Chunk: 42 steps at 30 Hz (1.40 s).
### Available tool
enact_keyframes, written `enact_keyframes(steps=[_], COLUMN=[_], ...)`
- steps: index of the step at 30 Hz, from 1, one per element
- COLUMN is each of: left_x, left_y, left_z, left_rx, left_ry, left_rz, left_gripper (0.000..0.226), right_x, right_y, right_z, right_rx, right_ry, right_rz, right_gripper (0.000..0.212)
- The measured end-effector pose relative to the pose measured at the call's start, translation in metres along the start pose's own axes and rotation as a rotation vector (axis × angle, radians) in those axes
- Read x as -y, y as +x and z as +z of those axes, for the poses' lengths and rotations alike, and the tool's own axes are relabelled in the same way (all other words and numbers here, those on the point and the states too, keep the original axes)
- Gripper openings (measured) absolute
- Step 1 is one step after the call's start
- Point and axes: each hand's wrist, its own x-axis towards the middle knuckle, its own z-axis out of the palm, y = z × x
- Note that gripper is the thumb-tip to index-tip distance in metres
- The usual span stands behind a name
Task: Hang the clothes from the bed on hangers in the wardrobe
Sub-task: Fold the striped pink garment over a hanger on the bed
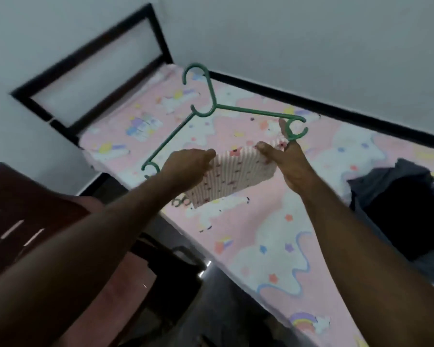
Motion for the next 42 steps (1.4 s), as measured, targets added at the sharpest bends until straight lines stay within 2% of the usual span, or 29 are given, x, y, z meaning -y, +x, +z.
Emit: enact_keyframes(steps=[4, 12, 15, 18, 19, 21, 23, 24, 25, 26, 27, 30, 33, 38, 42], left_x=[0.047, 0.129, 0.153, 0.167, 0.165, 0.155, 0.151, 0.152, 0.155, 0.16, 0.164, 0.172, 0.173, 0.168, 0.162], left_y=[-0.036, -0.157, -0.22, -0.293, -0.312, -0.347, -0.373, -0.384, -0.395, -0.41, -0.419, -0.461, -0.502, -0.56, -0.606], left_z=[-0.042, -0.091, -0.109, -0.101, -0.093, -0.076, -0.06, -0.058, -0.055, -0.055, -0.056, -0.072, -0.076, -0.069, -0.074], left_rx=[-0.104, -0.349, -0.532, -0.9, -1.033, -1.274, -1.369, -1.305, -1.227, -1.175, -1.159, -1.278, -1.296, -1.43, -1.506], left_ry=[0.037, -0.059, -0.15, -0.196, -0.265, -0.546, -1.026, -1.315, -1.56, -1.71, -1.764, -1.703, -1.54, -1.531, -1.486], left_rz=[-0.099, -0.266, -0.358, -0.481, -0.545, -0.767, -1.044, -1.104, -1.072, -0.973, -0.863, -0.731, -0.801, -0.976, -1.055], left_gripper=[0.02, 0.025, 0.022, 0.02, 0.017, 0.014, 0.044, 0.065, 0.087, 0.1, 0.101, 0.061, 0.03, 0.024, 0.017], right_x=[0.045, 0.09, 0.099, 0.108, 0.11, 0.113, 0.116, 0.117, 0.117, 0.117, 0.116, 0.112, 0.107, 0.09, 0.072], right_y=[-0.003, -0.064, -0.094, -0.125, -0.133, -0.15, -0.17, -0.179, -0.188, -0.199, -0.205, -0.226, -0.241, -0.263, -0.285], right_z=[0.048, 0.184, 0.233, 0.275, 0.286, 0.307, 0.327, 0.335, 0.343, 0.353, 0.358, 0.381, 0.408, 0.466, 0.516], right_rx=[0.22, 0.26, 0.274, 0.302, 0.302, 0.319, 0.367, 0.391, 0.417, 0.445, 0.47, 0.559, 0.656, 0.849, 0.997], right_ry=[0.011, 0.174, 0.21, 0.233, 0.243, 0.266, 0.303, 0.318, 0.322, 0.319, 0.316, 0.294, 0.274, 0.277, 0.273], right_rz=[-0.041, -0.087, -0.129, -0.161, -0.164, -0.163, -0.149, -0.138, -0.128, -0.122, -0.115, -0.095, -0.068, 0.022, 0.106], right_gripper=[0.052, 0.009, 0.016, 0.008, 0.011, 0.012, 0.007, 0.004, 0.001, 0.004, 0.005, 0.009, 0.023, 0.015, 0.022])
